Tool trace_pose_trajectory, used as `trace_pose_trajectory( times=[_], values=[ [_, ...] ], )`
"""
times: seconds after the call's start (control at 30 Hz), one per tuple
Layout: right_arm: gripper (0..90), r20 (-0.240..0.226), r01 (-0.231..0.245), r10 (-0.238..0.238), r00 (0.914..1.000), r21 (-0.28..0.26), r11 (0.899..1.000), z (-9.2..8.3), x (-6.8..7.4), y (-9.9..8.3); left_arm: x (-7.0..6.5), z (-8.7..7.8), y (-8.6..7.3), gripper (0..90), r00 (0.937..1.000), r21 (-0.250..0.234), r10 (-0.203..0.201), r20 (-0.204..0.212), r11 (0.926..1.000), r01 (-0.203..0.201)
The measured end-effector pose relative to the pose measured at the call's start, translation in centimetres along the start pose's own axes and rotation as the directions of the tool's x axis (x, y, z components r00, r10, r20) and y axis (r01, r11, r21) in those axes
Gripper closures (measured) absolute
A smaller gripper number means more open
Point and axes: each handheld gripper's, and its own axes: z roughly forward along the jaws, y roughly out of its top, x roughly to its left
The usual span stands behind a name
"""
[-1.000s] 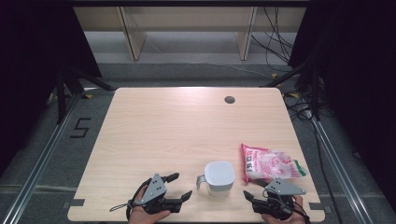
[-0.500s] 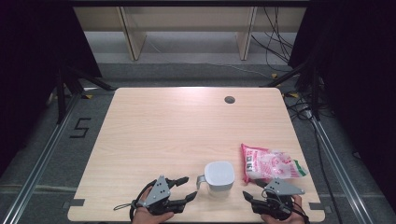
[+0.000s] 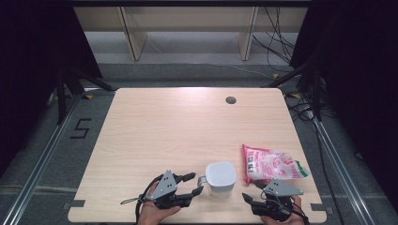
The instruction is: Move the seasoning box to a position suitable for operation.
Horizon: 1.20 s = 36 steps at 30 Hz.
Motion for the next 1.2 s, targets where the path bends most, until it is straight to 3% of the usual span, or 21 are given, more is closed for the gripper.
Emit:
trace_pose_trajectory(
  times=[0.07,0.27,0.4,0.47,0.5,0.57,0.6,0.77,0.8,0.83,0.87,1.0,1.13,1.2],
  values=[
    [37.1,-0.004,0.010,-0.010,0.9999,-0.009,1.000,0.1,0.0,0.0,0.1,0.2,0.2,47.6,0.9999,0.015,0.010,-0.009,0.9998,-0.010],
    [37.1,0.002,0.027,-0.027,0.9996,-0.013,1.000,0.2,-0.1,0.0,0.1,1.0,0.4,54.0,0.9991,0.007,0.024,0.036,0.9997,-0.024],
    [37.1,-0.006,-0.016,0.016,0.9999,0.008,1.000,0.1,0.2,0.0,0.1,1.6,0.5,58.2,0.9983,0.002,0.032,0.048,0.9995,-0.032],
    [37.1,-0.006,-0.019,0.019,0.9998,0.009,1.000,0.1,0.3,0.0,0.1,1.7,0.5,58.9,0.9979,0.008,0.045,0.048,0.9989,-0.046],
    [37.1,-0.001,0.003,-0.003,1.0000,-0.006,1.000,0.2,0.1,0.0,0.1,1.8,0.5,58.9,0.9978,0.010,0.044,0.049,0.9989,-0.045],
    [37.0,-0.007,-0.029,0.029,0.9996,0.014,0.999,0.1,0.4,0.0,0.1,1.8,0.6,59.4,0.9966,0.016,0.055,0.061,0.9983,-0.056],
    [37.0,-0.006,-0.004,0.004,1.0000,0.006,1.000,0.1,0.1,0.0,0.2,1.9,0.6,59.5,0.9954,0.006,0.059,0.076,0.9982,-0.060],
    [37.0,-0.009,0.005,-0.005,0.9999,-0.001,1.000,0.2,0.1,0.0,0.1,2.4,0.5,62.1,0.9922,-0.009,0.031,0.120,0.9995,-0.030],
    [37.1,-0.005,-0.022,0.022,0.9998,0.010,1.000,0.1,0.3,0.0,0.0,2.5,0.5,62.7,0.9927,-0.012,0.032,0.117,0.9995,-0.030],
    [37.0,-0.005,-0.001,0.001,1.0000,0.005,1.000,0.1,0.1,0.0,0.0,2.5,0.5,64.1,0.9927,-0.012,0.032,0.117,0.9995,-0.030],
    [37.1,-0.007,-0.039,0.039,0.9992,0.017,0.999,0.0,0.5,0.0,-0.2,2.6,0.5,66.7,0.9915,-0.017,0.037,0.124,0.9992,-0.035],
    [37.0,-0.007,-0.028,0.028,0.9996,0.012,1.000,0.1,0.3,0.0,-0.2,2.8,0.6,68.2,0.9929,-0.016,0.055,0.105,0.9984,-0.054],
    [37.1,-0.007,-0.020,0.020,0.9998,0.010,1.000,0.1,0.2,0.0,0.1,2.7,0.7,68.3,0.9953,0.000,0.086,0.043,0.9963,-0.086],
    [37.0,0.000,0.027,-0.027,0.9996,-0.011,1.000,0.2,-0.1,0.0,0.5,2.6,0.8,68.3,0.9961,-0.004,0.084,0.030,0.9965,-0.084]
  ],
)
